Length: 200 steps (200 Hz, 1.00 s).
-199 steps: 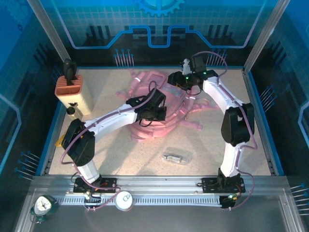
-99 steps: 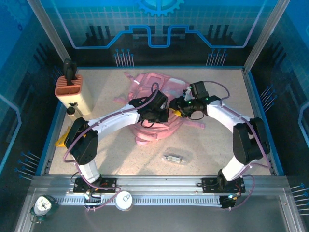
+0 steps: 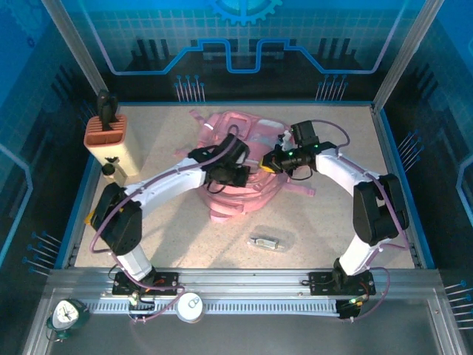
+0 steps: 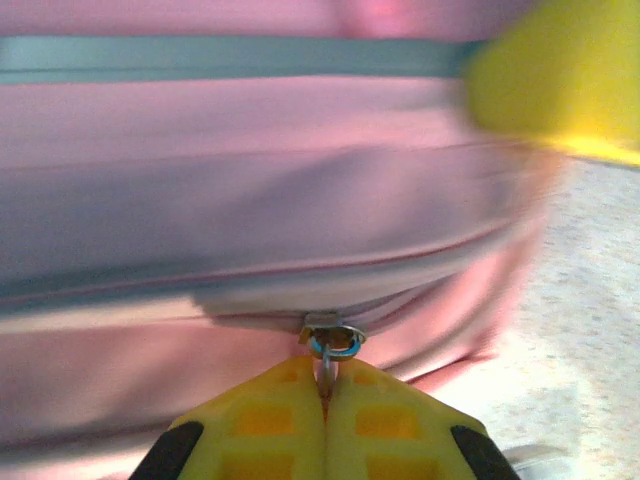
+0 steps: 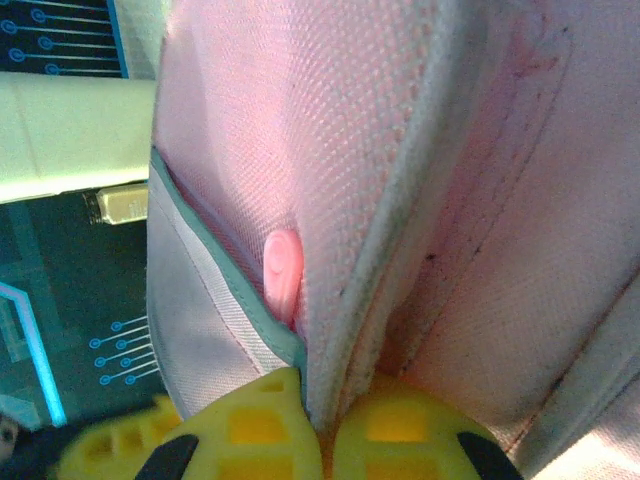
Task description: Pack the student bag
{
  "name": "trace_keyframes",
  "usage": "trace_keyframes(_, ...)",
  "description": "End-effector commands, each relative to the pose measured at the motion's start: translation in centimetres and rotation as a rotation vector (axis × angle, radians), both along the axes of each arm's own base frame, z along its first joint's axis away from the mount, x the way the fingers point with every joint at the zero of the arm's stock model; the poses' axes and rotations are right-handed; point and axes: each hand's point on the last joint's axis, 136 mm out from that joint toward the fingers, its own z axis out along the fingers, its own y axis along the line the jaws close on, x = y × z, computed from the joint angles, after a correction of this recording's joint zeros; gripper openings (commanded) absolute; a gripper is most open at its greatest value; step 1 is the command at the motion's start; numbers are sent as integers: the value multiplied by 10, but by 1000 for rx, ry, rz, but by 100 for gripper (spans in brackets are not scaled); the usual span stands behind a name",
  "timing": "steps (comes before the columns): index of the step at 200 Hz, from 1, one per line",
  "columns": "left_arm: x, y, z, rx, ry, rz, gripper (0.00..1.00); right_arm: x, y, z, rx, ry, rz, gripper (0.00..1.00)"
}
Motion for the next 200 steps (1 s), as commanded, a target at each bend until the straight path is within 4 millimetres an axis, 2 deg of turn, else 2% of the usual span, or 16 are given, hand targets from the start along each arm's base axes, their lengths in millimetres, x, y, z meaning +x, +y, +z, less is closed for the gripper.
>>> trace_keyframes(1,-14,73,-8,117,68,108,0,49,-39,17,-29,-112,-47,0)
trace_keyframes(10,-18,67,-7,74,63,90,0,66,-45,20,-25,-104,-53,0)
trace_keyframes(19,-23,50,-5,11,69,67,0,78,-44,25,-34,-115,-37,0)
trace_keyframes(38,-34,-2,3,-78,60,-25,0,95,-39,33,-125,-171,-12,0)
trace_keyframes(54,-34,-39,5,-76,54,-74,0,106,-44,29,-185,-175,-26,0)
trace_keyframes(60,-33,-49,4,-76,60,-83,0,109,-47,28,-194,-171,-30,4)
trace_keyframes(66,-29,-57,4,-77,61,-88,0,109,-51,27,-208,-166,-35,12)
trace_keyframes(71,-26,-61,3,-73,57,-89,0,107,-53,26,-217,-157,-37,18)
trace_keyframes(81,-18,-63,2,-58,46,-82,0,100,-56,25,-224,-158,-36,24)
trace_keyframes(110,-7,-55,7,1,3,-58,0,64,-52,22,-167,-126,-31,45)
trace_keyframes(124,-8,-57,10,-17,-1,-63,0,45,-39,19,-113,-112,-14,56)
trace_keyframes(136,-10,-58,8,-29,6,-62,0,30,-24,14,-77,-80,16,59)
trace_keyframes(148,-11,-59,6,-37,14,-65,0,19,-9,9,-42,-53,44,58)
trace_keyframes(167,-13,-59,1,-32,20,-71,0,17,5,3,-56,-60,49,43)
trace_keyframes(183,-15,-52,-1,-8,22,-63,0,26,3,5,-82,-85,37,30)
trace_keyframes(200,-22,-45,-2,6,19,-80,0,40,-11,4,-129,-102,-2,11)
